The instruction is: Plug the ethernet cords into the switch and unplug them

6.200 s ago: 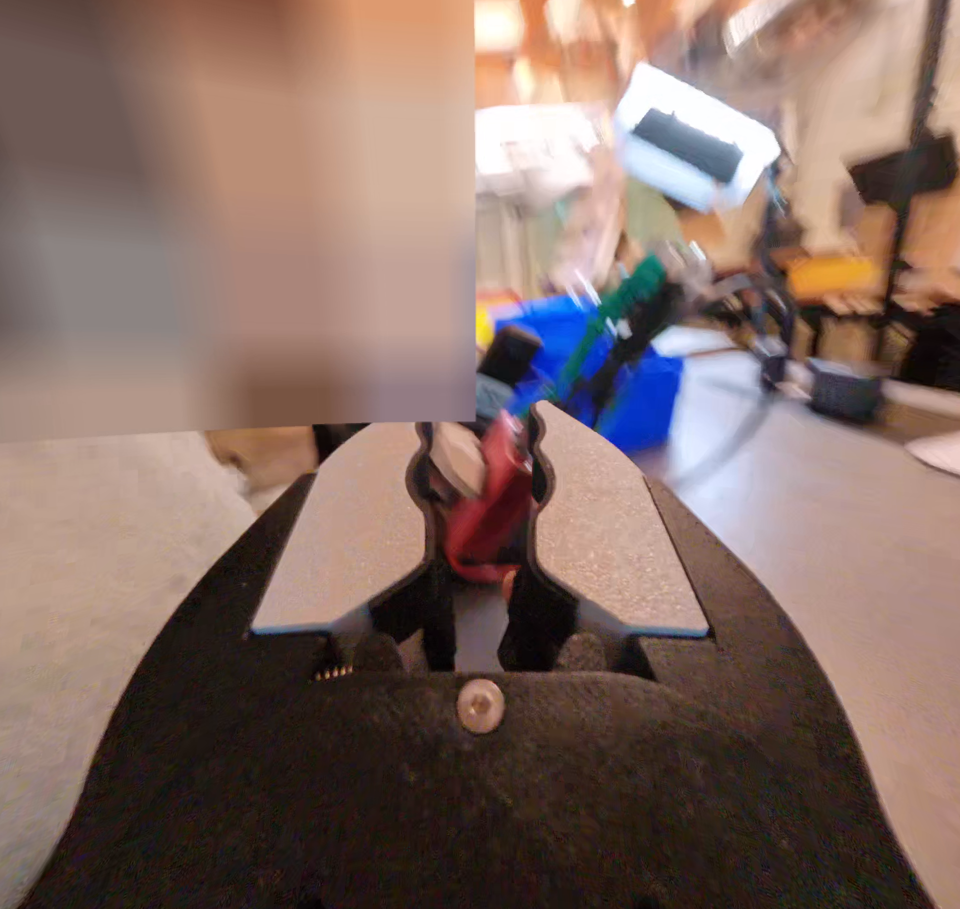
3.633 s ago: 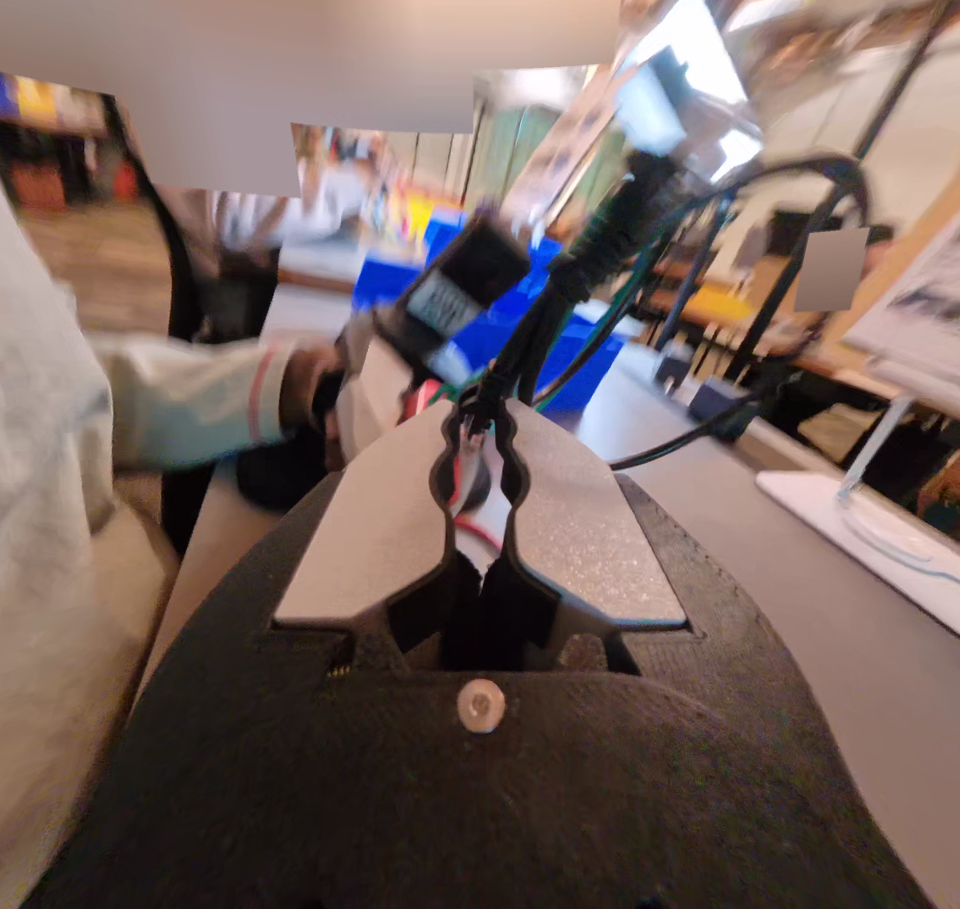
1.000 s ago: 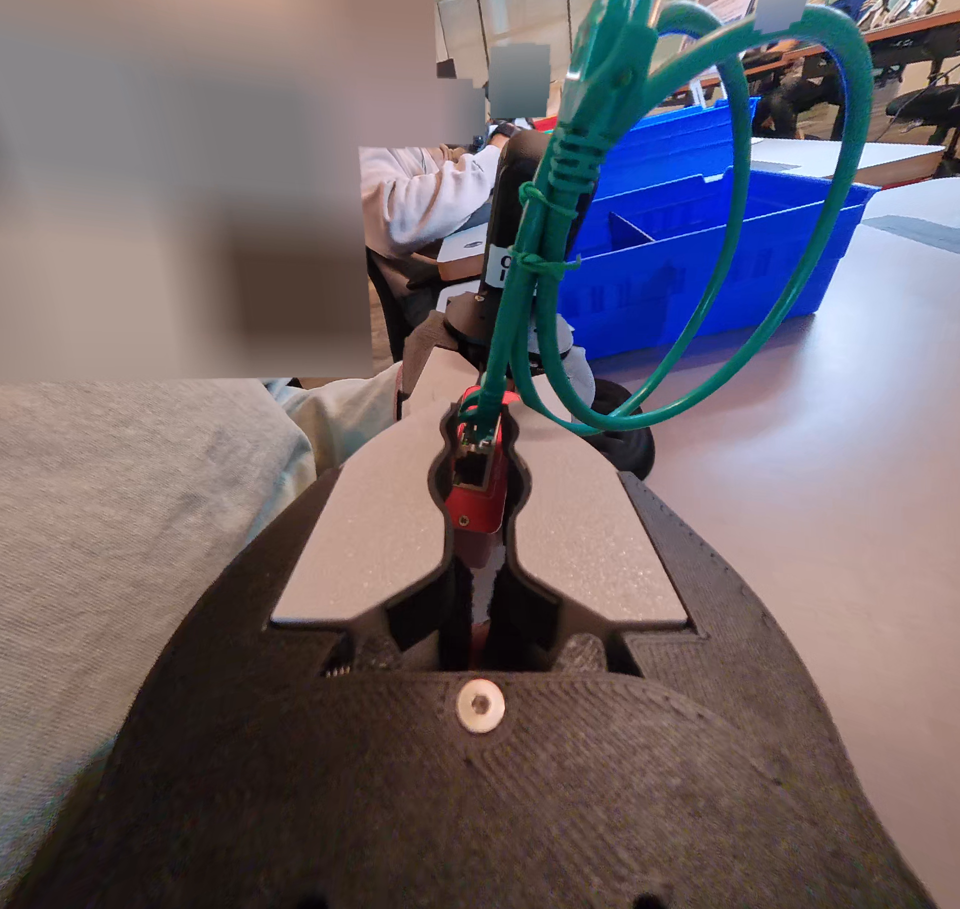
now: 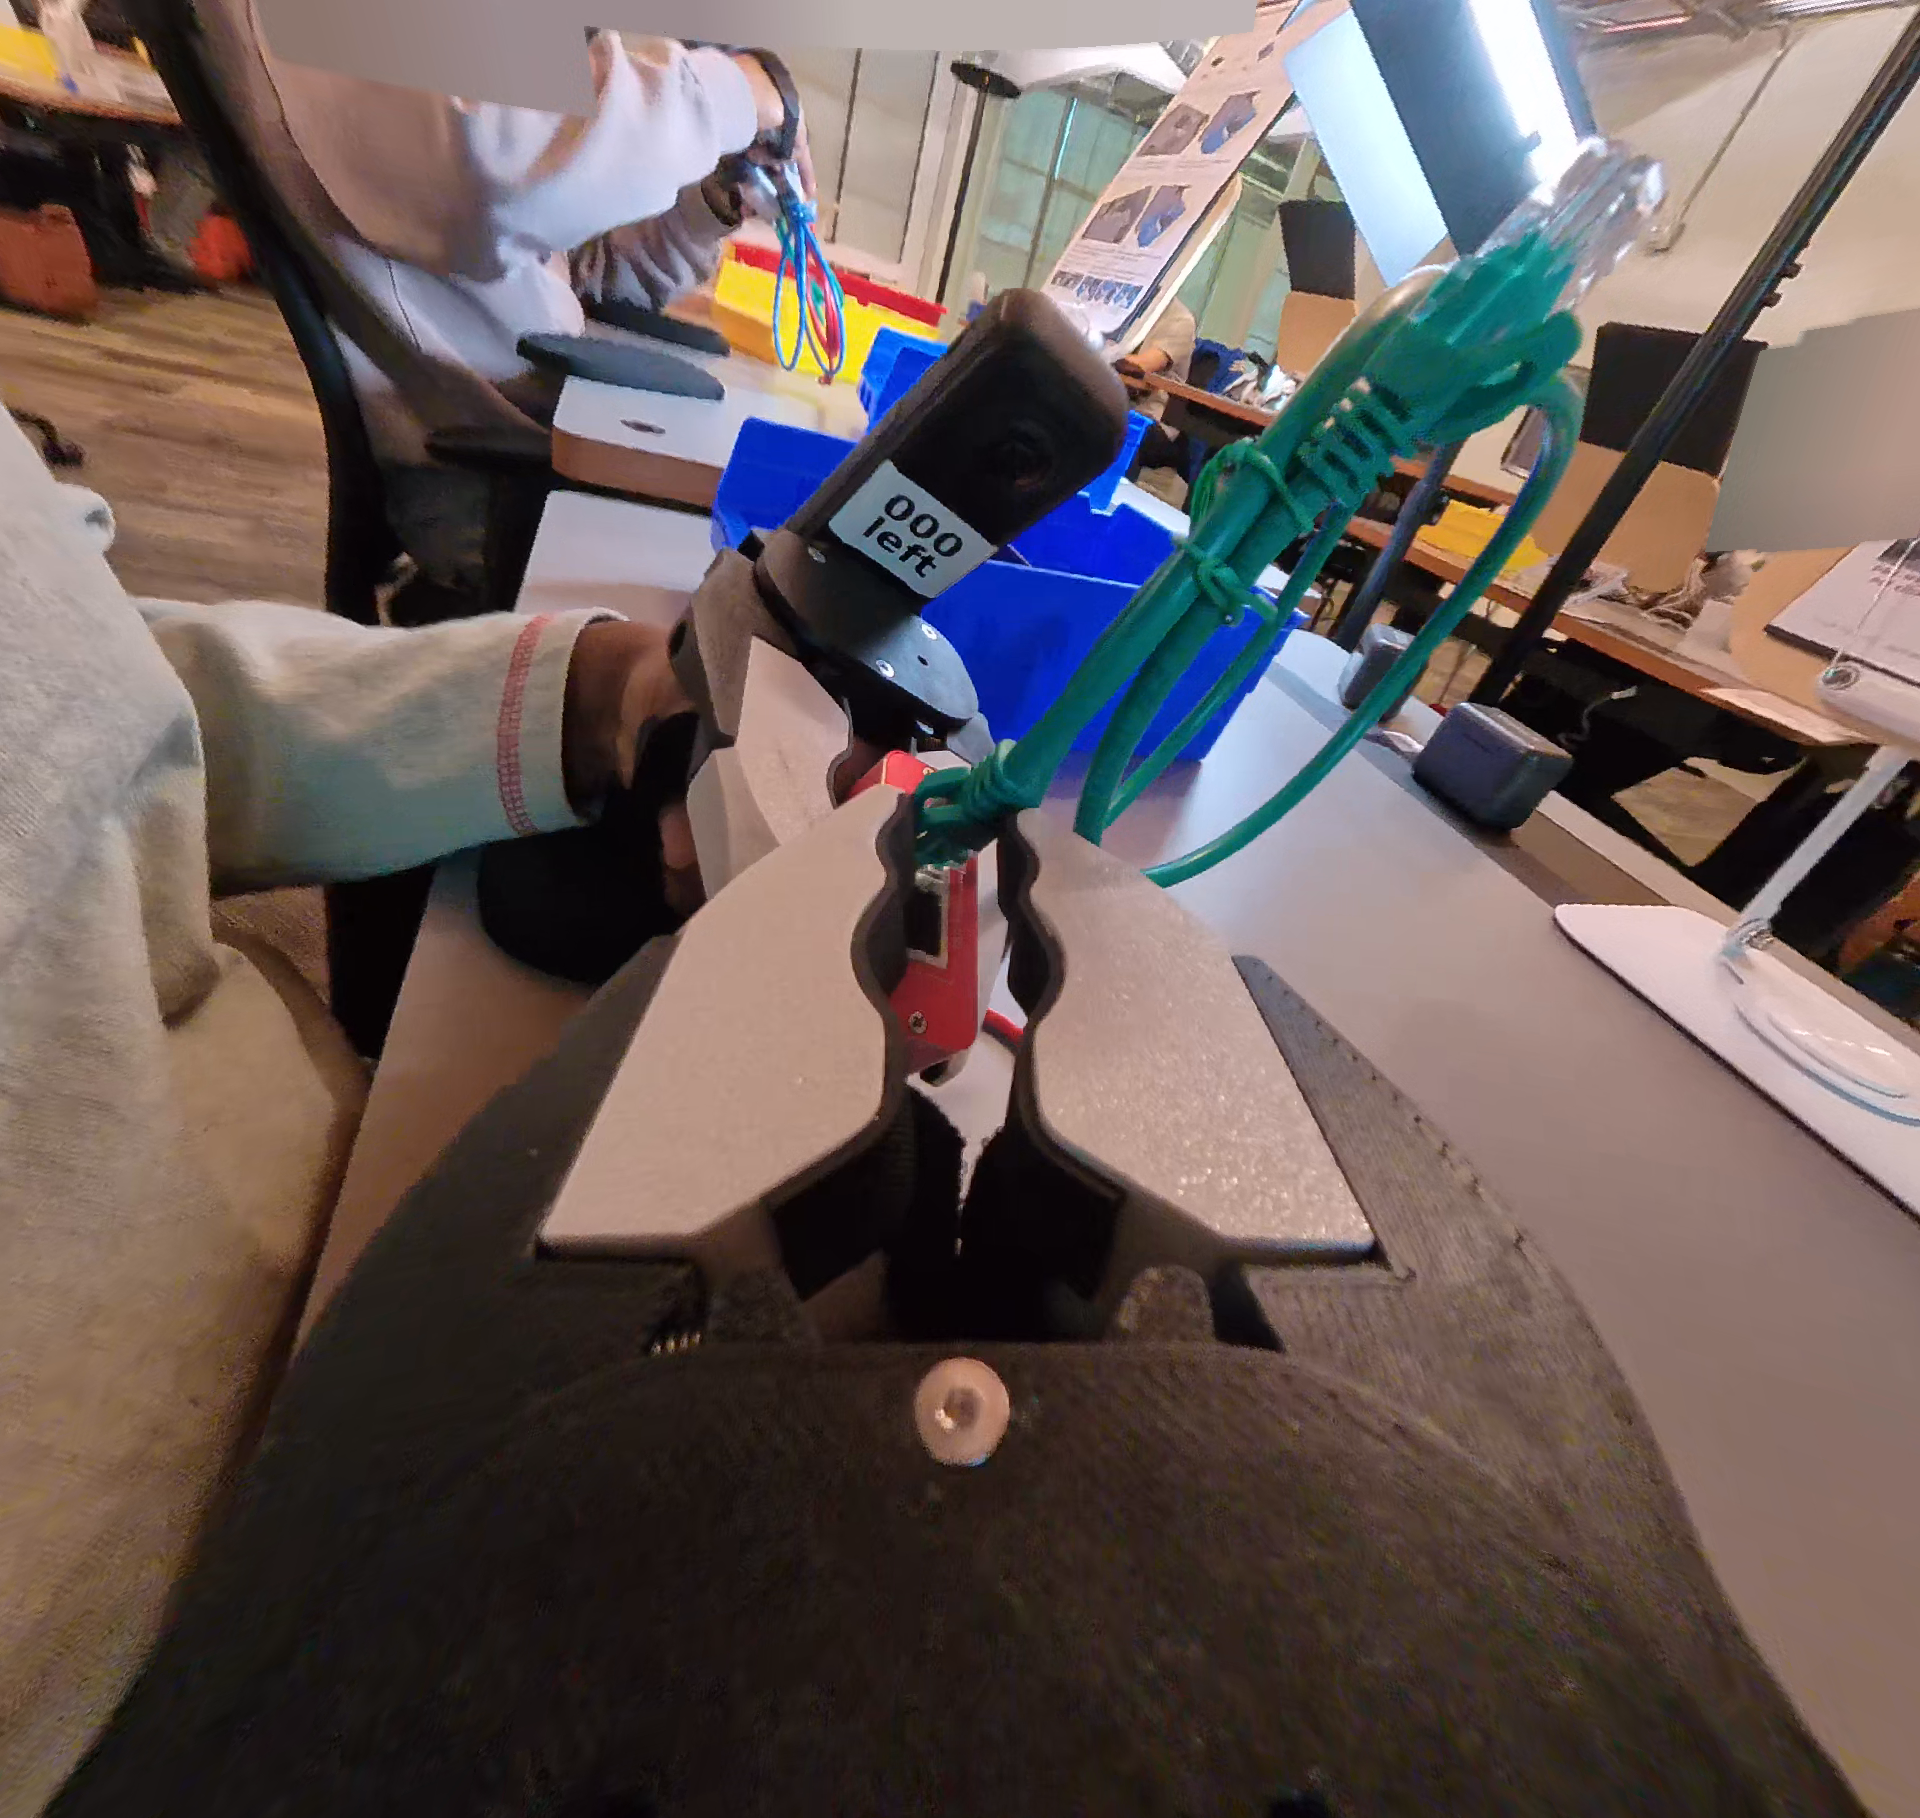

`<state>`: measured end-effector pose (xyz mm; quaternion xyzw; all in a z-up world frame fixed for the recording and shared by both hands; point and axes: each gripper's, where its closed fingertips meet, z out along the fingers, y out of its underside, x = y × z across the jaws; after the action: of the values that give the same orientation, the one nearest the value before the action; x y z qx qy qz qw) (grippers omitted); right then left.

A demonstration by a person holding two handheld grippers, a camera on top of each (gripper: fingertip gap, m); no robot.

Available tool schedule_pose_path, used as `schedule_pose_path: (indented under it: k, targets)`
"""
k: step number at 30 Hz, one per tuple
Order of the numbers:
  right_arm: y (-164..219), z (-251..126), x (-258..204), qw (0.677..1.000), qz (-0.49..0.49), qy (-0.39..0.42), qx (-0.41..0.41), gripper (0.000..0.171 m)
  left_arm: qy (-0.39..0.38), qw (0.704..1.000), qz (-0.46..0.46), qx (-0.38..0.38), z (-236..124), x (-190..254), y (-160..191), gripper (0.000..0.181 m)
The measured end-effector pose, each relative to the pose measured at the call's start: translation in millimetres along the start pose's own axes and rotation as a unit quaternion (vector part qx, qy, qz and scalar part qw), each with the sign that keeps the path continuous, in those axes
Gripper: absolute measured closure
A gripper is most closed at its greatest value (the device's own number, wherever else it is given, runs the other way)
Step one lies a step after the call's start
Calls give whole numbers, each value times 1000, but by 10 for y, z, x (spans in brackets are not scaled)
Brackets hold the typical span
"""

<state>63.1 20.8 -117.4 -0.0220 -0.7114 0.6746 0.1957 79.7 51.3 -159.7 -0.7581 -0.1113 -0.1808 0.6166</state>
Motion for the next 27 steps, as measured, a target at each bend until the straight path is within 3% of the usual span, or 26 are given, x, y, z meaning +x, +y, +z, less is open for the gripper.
schedule_pose_path:
  k: [8,11,12,16,20,23,27]
  targets:
    - [-80,-8,-3,995,71,-23,64,157,8,1000,2,5,-11,23,-16,151]
    - [-617,-514,392,961,123,24,247,159,13,996,20,-81,94,62,221,152]
    - [-704,-681,516,959,108,48,257,159,15,994,46,-100,121,101,274,152]
    - [-740,-992,672,983,28,119,140,158,31,999,11,1,-35,93,8,152]
    - [-827,-1527,852,969,2,220,110,158,30,998,13,48,-118,100,-102,152]
    - [-785,-2029,998,942,-18,328,73,158,29,999,13,31,-81,99,-61,152]
    - [-384,-2739,1204,874,-7,479,-88,158,31,999,10,29,-79,100,-60,152]
